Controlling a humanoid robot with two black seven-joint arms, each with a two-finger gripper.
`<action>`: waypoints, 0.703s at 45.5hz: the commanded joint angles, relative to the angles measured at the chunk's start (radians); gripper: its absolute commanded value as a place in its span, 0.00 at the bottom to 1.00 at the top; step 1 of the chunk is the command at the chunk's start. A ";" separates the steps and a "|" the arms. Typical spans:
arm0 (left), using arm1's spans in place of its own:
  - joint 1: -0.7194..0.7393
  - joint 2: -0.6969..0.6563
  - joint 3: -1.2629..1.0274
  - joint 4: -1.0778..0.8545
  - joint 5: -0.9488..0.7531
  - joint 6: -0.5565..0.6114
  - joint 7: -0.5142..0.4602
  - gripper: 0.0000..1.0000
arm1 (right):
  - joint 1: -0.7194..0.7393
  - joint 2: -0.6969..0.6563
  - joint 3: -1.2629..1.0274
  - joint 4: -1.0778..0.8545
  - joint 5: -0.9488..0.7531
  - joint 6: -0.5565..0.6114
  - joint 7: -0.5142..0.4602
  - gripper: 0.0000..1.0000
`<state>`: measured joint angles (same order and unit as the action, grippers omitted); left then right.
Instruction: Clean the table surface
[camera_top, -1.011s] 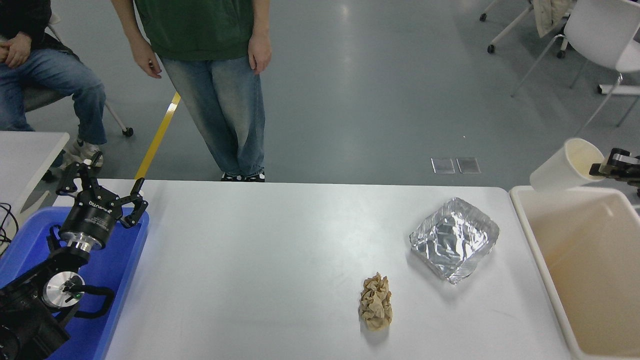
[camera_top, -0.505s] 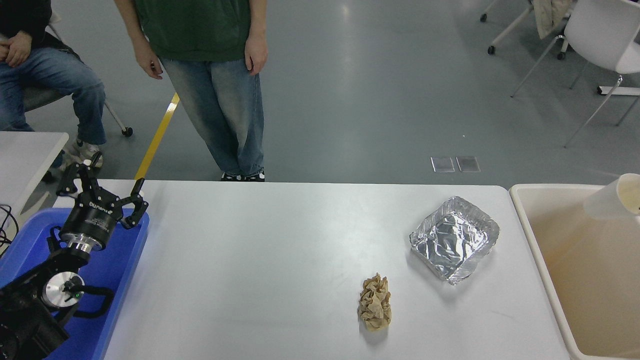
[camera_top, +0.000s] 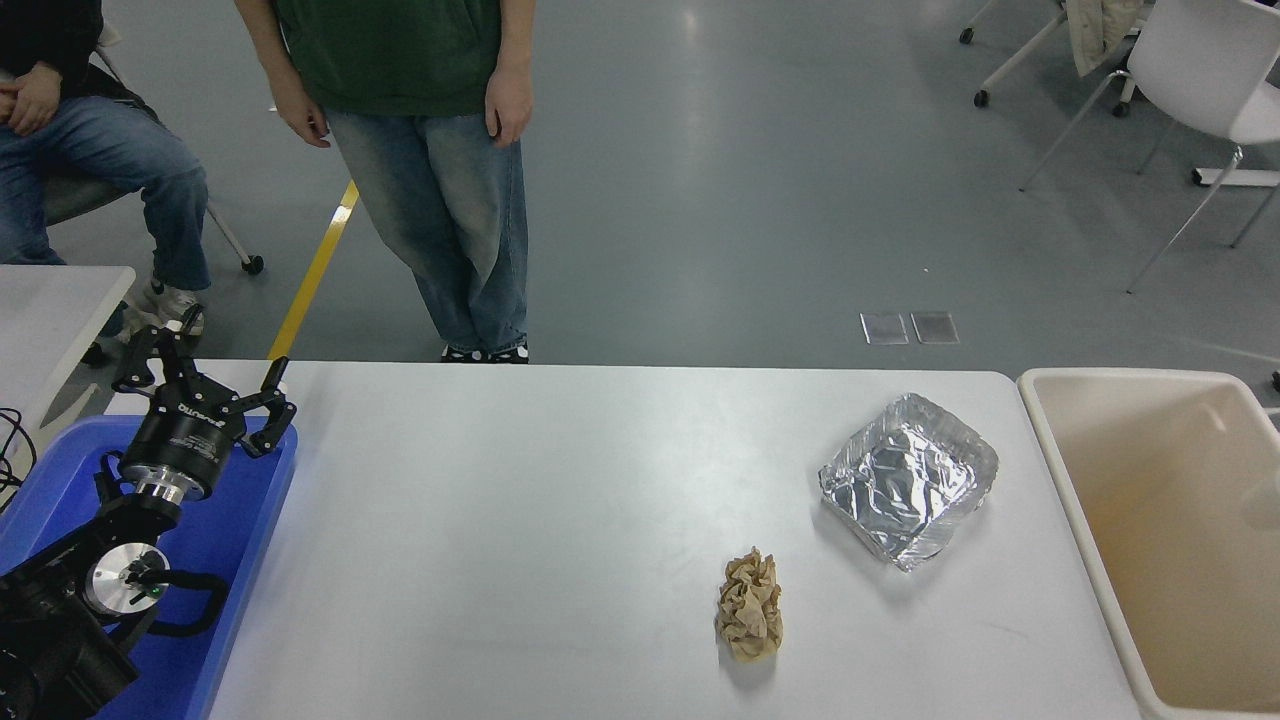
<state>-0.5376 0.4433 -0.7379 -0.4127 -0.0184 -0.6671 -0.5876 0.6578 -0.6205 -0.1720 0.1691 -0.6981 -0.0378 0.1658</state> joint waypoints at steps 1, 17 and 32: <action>-0.001 0.000 0.000 0.000 0.000 0.000 0.000 1.00 | -0.058 0.119 -0.023 -0.120 0.002 -0.014 0.000 0.00; -0.001 0.000 0.000 0.000 0.000 0.000 0.000 1.00 | -0.060 0.191 -0.014 -0.194 0.003 -0.086 -0.009 0.00; -0.001 0.000 0.000 0.000 0.000 0.000 0.000 1.00 | -0.060 0.192 -0.023 -0.195 0.048 -0.083 -0.012 1.00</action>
<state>-0.5384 0.4434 -0.7378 -0.4126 -0.0184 -0.6664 -0.5875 0.6008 -0.4406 -0.1918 -0.0152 -0.6745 -0.1112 0.1571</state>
